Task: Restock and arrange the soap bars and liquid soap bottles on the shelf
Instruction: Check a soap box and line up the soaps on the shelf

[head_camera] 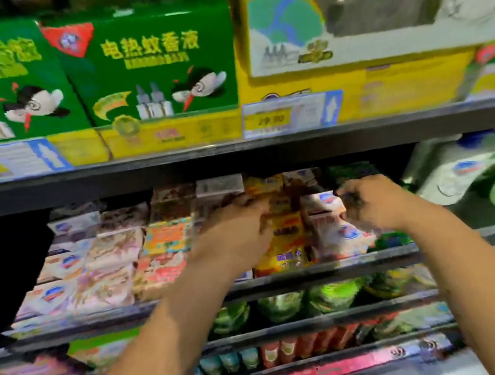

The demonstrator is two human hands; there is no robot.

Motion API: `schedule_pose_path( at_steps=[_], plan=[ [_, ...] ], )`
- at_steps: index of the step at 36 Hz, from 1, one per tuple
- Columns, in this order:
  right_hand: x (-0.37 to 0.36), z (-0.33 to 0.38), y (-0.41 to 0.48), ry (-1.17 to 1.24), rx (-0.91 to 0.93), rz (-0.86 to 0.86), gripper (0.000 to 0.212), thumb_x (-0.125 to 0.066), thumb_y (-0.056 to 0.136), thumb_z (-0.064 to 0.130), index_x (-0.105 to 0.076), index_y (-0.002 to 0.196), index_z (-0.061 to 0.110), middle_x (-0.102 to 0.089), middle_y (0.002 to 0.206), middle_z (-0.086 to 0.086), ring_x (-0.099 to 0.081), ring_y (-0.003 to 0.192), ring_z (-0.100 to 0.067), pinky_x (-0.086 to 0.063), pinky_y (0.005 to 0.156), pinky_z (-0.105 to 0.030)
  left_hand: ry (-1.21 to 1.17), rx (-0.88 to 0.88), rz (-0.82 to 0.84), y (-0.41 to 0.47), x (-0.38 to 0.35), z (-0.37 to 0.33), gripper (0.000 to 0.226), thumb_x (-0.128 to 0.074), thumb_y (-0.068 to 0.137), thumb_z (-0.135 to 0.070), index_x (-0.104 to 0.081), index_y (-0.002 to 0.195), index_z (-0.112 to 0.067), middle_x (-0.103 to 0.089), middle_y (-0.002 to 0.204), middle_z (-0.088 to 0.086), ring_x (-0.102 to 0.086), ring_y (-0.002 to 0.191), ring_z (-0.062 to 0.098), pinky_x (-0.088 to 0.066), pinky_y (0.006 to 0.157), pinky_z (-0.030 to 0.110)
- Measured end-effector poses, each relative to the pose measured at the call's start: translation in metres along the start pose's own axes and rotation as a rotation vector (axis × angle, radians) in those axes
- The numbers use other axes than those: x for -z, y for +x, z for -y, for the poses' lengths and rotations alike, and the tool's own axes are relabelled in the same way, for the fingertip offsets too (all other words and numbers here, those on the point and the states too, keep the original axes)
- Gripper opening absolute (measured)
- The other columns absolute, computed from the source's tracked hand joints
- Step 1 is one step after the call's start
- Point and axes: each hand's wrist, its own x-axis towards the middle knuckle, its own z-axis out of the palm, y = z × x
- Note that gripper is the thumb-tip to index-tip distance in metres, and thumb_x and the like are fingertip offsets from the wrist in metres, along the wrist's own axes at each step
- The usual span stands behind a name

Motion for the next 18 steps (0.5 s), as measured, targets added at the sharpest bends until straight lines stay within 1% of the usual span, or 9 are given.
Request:
schedule_pose_path(
  at_steps=[3,5,8,10,12,13,14,15,18],
  plan=[
    [-0.005,-0.021,0.009,0.088,0.051,0.076,0.059,-0.079,0.079,0.042,-0.062,0.129,0.017,-0.065,0.118,-0.010,-0.062,0.110,-0.031,-0.046,0.089,-0.027,-0.052,0.036,0.167,0.008,-0.016,-0.038,0.036,-0.039,0.102,-0.044,-0.051,0.133,-0.030,-0.055,0.131,0.001,-0.054,0.120,0.026,-0.048,0.090,0.037],
    [-0.006,-0.030,0.015,0.181,0.078,0.096,0.059,-0.076,0.082,0.041,-0.060,0.132,0.013,-0.065,0.120,-0.014,-0.062,0.112,-0.032,-0.049,0.095,-0.036,-0.057,0.062,0.241,0.013,-0.028,-0.057,0.036,-0.039,0.102,-0.048,-0.051,0.130,-0.030,-0.060,0.124,0.005,-0.058,0.112,0.028,-0.047,0.081,0.036],
    [-0.006,-0.036,0.024,0.103,0.188,0.102,0.089,-0.075,0.082,0.048,-0.030,0.155,0.027,-0.059,0.134,-0.012,-0.060,0.117,-0.031,-0.050,0.095,-0.039,-0.036,0.078,0.273,0.016,-0.045,-0.077,0.043,-0.039,0.102,-0.053,-0.051,0.132,-0.026,-0.064,0.118,0.005,-0.061,0.108,0.028,-0.046,0.076,0.034],
    [-0.005,-0.040,0.032,0.065,0.192,0.159,0.095,-0.078,0.079,0.048,-0.022,0.155,0.035,-0.053,0.137,-0.008,-0.056,0.120,-0.030,-0.049,0.094,-0.035,-0.026,0.103,0.270,0.018,-0.055,-0.085,0.050,-0.037,0.102,-0.056,-0.047,0.138,-0.024,-0.066,0.117,0.006,-0.062,0.107,0.029,-0.044,0.074,0.032],
    [-0.001,-0.040,0.037,0.112,0.160,0.224,0.074,-0.082,0.077,0.042,-0.040,0.139,0.044,-0.052,0.128,0.002,-0.055,0.115,-0.026,-0.049,0.092,-0.034,-0.014,0.131,0.259,0.020,-0.063,-0.087,0.055,-0.036,0.101,-0.058,-0.050,0.137,-0.019,-0.066,0.117,0.006,-0.061,0.108,0.028,-0.045,0.079,0.032],
    [-0.002,-0.042,0.041,0.126,0.162,0.225,0.056,-0.083,0.076,0.038,-0.047,0.117,0.045,-0.054,0.120,0.002,-0.055,0.108,-0.025,-0.049,0.087,-0.034,-0.029,0.148,0.258,0.021,-0.066,-0.088,0.056,-0.036,0.100,-0.060,-0.053,0.134,-0.018,-0.066,0.117,0.006,-0.060,0.109,0.027,-0.047,0.085,0.034],
    [-0.002,-0.043,0.043,0.131,0.158,0.226,0.046,-0.084,0.074,0.034,-0.045,0.098,0.042,-0.054,0.109,0.001,-0.054,0.102,-0.025,-0.048,0.081,-0.032,-0.047,0.168,0.256,0.021,-0.067,-0.089,0.057,-0.038,0.099,-0.061,-0.055,0.130,-0.017,-0.065,0.117,0.006,-0.059,0.110,0.027,-0.048,0.090,0.036],
    [-0.005,-0.045,0.045,0.148,0.165,0.220,0.046,-0.085,0.073,0.031,-0.042,0.089,0.038,-0.052,0.105,-0.001,-0.053,0.100,-0.026,-0.044,0.077,-0.031,-0.053,0.189,0.250,0.020,-0.068,-0.091,0.057,-0.040,0.098,-0.062,-0.058,0.126,-0.016,-0.065,0.118,0.006,-0.057,0.111,0.027,-0.048,0.091,0.037],
    [-0.009,-0.044,0.047,0.129,0.169,0.119,0.055,-0.084,0.069,0.042,-0.040,0.102,0.037,-0.050,0.120,-0.006,-0.050,0.107,-0.030,-0.042,0.081,-0.031,-0.057,0.219,0.198,0.019,-0.070,-0.092,0.055,-0.045,0.096,-0.063,-0.064,0.117,-0.016,-0.064,0.113,0.007,-0.056,0.108,0.025,-0.047,0.084,0.032]
  ],
)
